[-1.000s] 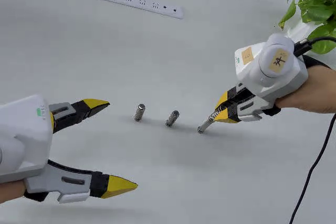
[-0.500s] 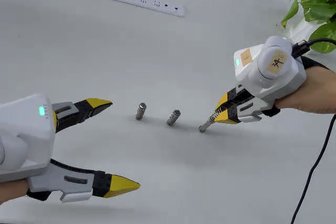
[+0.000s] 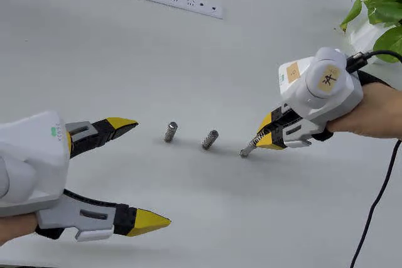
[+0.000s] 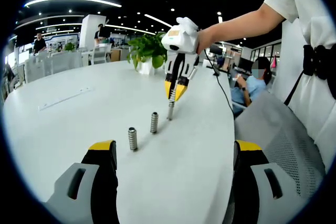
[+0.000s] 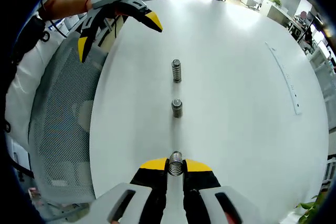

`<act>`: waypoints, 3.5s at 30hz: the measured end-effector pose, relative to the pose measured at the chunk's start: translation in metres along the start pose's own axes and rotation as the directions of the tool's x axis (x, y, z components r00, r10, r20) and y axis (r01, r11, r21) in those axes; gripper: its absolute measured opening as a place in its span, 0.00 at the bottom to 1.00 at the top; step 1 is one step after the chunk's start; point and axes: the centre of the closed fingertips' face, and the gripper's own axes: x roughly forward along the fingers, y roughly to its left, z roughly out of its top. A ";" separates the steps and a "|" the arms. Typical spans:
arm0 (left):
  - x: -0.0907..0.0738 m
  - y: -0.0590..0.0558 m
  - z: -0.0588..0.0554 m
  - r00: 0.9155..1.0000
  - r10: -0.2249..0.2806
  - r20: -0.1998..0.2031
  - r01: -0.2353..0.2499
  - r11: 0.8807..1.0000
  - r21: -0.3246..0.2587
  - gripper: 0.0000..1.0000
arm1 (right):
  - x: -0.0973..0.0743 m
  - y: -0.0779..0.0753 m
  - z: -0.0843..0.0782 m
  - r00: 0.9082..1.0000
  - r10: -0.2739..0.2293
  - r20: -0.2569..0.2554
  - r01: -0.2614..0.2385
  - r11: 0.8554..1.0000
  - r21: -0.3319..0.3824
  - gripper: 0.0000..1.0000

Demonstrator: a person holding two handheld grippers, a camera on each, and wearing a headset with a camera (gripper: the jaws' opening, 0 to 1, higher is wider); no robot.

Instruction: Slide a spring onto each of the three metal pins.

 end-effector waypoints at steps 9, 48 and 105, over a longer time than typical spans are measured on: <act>0.000 0.000 -0.001 1.000 -0.002 -0.004 0.002 1.000 -0.002 0.91 | 0.009 -0.002 -0.001 1.000 0.004 0.006 -0.004 1.000 -0.006 0.07; -0.001 0.002 -0.004 1.000 0.000 -0.008 0.000 1.000 -0.017 0.90 | 0.038 -0.001 -0.008 1.000 0.006 -0.016 -0.007 0.999 -0.049 0.08; -0.008 0.002 -0.009 0.996 0.029 -0.080 -0.026 0.999 0.041 0.99 | -0.031 0.023 -0.025 0.930 -0.214 0.299 0.119 0.944 0.306 0.43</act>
